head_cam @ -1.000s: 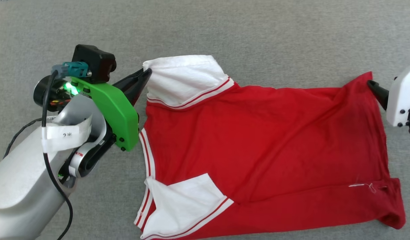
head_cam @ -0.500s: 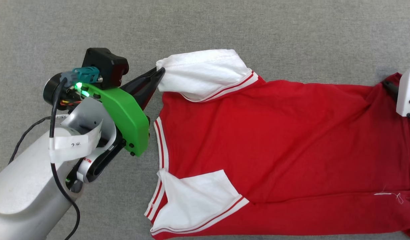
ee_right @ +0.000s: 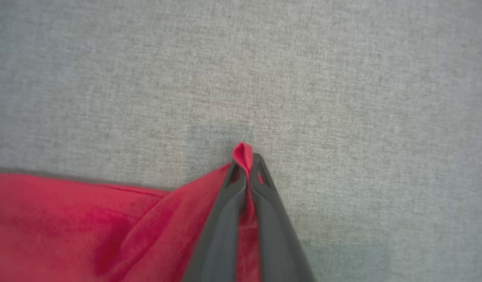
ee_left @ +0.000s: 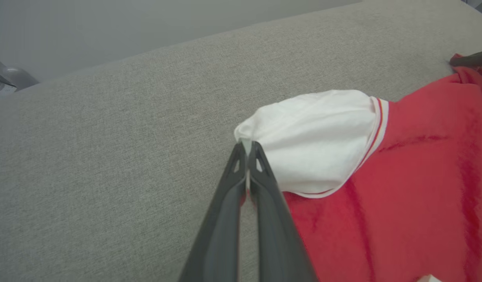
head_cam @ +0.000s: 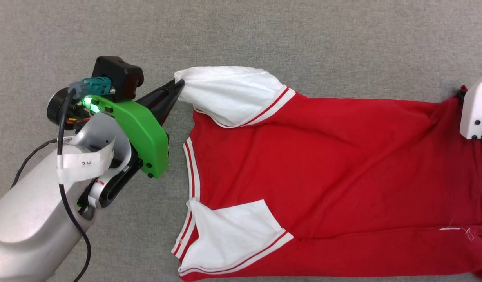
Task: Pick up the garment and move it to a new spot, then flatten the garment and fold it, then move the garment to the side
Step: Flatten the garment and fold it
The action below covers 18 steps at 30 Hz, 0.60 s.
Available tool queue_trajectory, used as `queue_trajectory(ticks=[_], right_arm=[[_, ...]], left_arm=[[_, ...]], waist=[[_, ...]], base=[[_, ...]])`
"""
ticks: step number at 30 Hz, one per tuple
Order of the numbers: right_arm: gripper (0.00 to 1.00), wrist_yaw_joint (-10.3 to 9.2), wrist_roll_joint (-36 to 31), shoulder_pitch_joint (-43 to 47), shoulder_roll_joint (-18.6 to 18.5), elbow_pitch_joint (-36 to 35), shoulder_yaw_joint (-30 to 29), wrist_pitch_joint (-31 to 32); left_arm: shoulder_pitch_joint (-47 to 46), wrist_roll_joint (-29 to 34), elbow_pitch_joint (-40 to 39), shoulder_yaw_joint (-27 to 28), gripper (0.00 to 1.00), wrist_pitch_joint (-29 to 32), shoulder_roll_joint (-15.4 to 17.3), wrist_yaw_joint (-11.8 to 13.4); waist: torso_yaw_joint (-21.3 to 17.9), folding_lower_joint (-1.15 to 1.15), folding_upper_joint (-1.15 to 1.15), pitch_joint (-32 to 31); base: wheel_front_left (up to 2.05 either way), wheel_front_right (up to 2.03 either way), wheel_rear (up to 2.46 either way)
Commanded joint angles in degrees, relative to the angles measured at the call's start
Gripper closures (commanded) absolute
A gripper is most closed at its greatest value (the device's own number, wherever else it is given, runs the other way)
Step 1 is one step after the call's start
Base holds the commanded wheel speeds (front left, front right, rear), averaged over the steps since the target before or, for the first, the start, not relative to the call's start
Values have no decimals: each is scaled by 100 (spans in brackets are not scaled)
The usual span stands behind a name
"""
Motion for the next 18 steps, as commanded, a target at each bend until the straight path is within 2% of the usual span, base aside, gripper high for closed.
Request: queue_trajectory(ticks=[1,18], right_arm=[[100,-4,44,124,-11,118,20,-119],[100,-4,1034,864,-184,106,-306,-1845]], left_arm=[[-17,-52,82,33,100,-72,-34,-18],[439,-198,855,-31,100,-536,-182,-113]], waist=[[-42,0,0,-118],[-139,0,0,-1156]], base=[[0,0,0],[0,0,0]])
